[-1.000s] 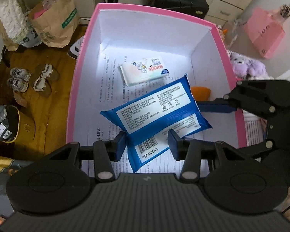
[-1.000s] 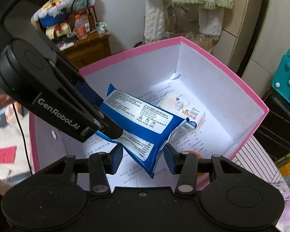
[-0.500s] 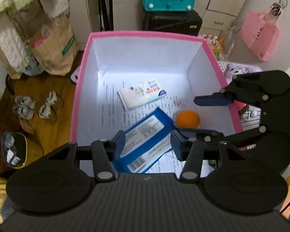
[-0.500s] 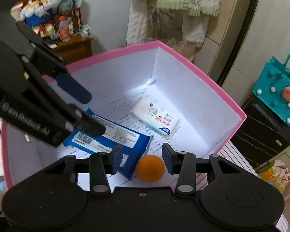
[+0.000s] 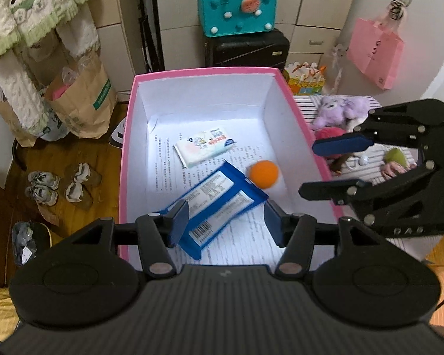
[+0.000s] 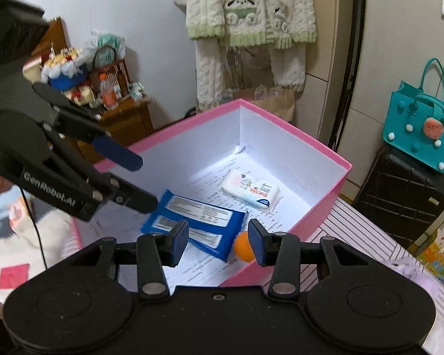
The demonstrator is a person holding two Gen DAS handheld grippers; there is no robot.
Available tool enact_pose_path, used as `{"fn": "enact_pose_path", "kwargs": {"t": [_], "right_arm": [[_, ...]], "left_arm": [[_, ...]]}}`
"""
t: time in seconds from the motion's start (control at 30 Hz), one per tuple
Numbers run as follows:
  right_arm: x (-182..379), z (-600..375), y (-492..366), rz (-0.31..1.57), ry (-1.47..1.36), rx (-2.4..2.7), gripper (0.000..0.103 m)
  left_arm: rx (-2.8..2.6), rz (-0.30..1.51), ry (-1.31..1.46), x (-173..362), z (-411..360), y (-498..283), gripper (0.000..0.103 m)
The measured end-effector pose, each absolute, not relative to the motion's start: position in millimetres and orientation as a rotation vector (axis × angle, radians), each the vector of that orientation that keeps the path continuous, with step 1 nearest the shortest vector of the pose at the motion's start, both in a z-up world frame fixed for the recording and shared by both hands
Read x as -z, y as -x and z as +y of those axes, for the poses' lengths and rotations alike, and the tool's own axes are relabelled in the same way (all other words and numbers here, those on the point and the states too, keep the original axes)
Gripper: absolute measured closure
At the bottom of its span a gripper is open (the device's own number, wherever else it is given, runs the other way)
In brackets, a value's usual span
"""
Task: Organize soft objects
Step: 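Open the left tool to drop the blue wipe pack into the box, then withdraw both tools from the box toward the floral cloth and green sponge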
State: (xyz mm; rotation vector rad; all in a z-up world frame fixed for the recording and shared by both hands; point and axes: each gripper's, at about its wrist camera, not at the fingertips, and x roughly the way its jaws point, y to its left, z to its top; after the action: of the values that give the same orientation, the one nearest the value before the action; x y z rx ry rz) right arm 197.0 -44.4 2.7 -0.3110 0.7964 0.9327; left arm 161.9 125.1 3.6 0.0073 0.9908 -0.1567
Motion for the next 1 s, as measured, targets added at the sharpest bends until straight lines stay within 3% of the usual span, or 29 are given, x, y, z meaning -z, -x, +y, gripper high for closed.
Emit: {"fn": "enact_pose_path", "kwargs": {"t": [0.57, 1.0], "right_arm": [[-65.9, -91.6, -110.3, 0.682, 0.296, -0.937, 0.052], [-75.8, -144.5, -69.1, 0.678, 0.309, -0.859, 0.051]], "left_arm": [[0.223, 0.857, -0.14, -61.2, 85.0, -63.4, 0.031], [0.277, 0.856, -0.215, -59.1, 55.4, -31.8, 0.023]]}}
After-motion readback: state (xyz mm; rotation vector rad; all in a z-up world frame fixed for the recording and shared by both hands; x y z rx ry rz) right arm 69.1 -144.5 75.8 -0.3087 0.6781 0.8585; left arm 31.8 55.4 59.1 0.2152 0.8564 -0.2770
